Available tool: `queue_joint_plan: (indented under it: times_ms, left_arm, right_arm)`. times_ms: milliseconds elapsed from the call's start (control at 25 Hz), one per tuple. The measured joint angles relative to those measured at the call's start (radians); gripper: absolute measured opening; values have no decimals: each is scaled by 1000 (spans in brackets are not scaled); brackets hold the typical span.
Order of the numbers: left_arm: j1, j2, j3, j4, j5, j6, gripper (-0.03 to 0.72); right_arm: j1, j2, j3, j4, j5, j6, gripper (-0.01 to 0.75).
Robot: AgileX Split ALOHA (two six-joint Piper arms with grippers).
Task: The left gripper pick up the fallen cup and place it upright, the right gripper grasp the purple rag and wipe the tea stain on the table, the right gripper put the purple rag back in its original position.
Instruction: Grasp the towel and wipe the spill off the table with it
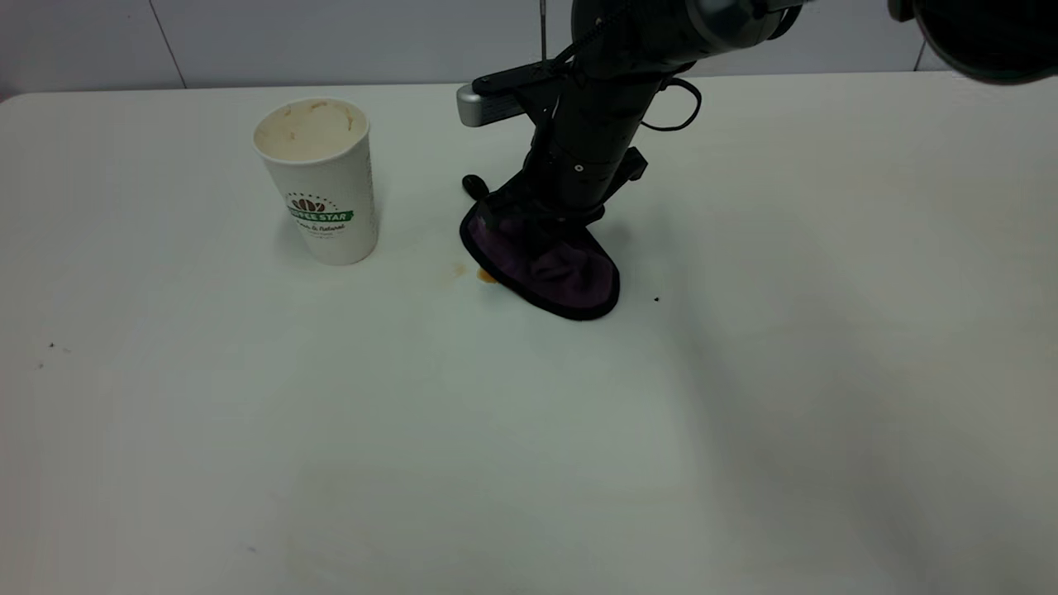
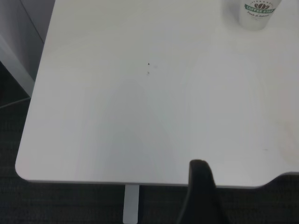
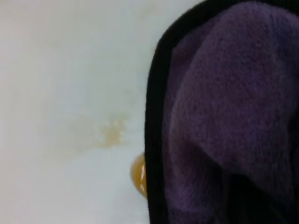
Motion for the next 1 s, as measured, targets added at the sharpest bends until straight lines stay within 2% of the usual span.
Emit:
queue_joint_plan:
  times_ms: [280,400,560,720,1000]
  left_arm:
    - [0,0,0,0,0,0,564]
    - [0,0,0,0,0,0,564]
    - [0,0,0,0,0,0,564]
    - [0,0,0,0,0,0,564]
    - [0,0,0,0,0,8,564]
  right_arm:
    - [68,16,-38,29,52,3,82]
    - [98,18,-38,32,43,26,82]
    - [98,22,-38,4,12,71,82]
    - [46,22,-40,-93,-2,159,81]
    - [-147,17,-50,-194,96,209,81]
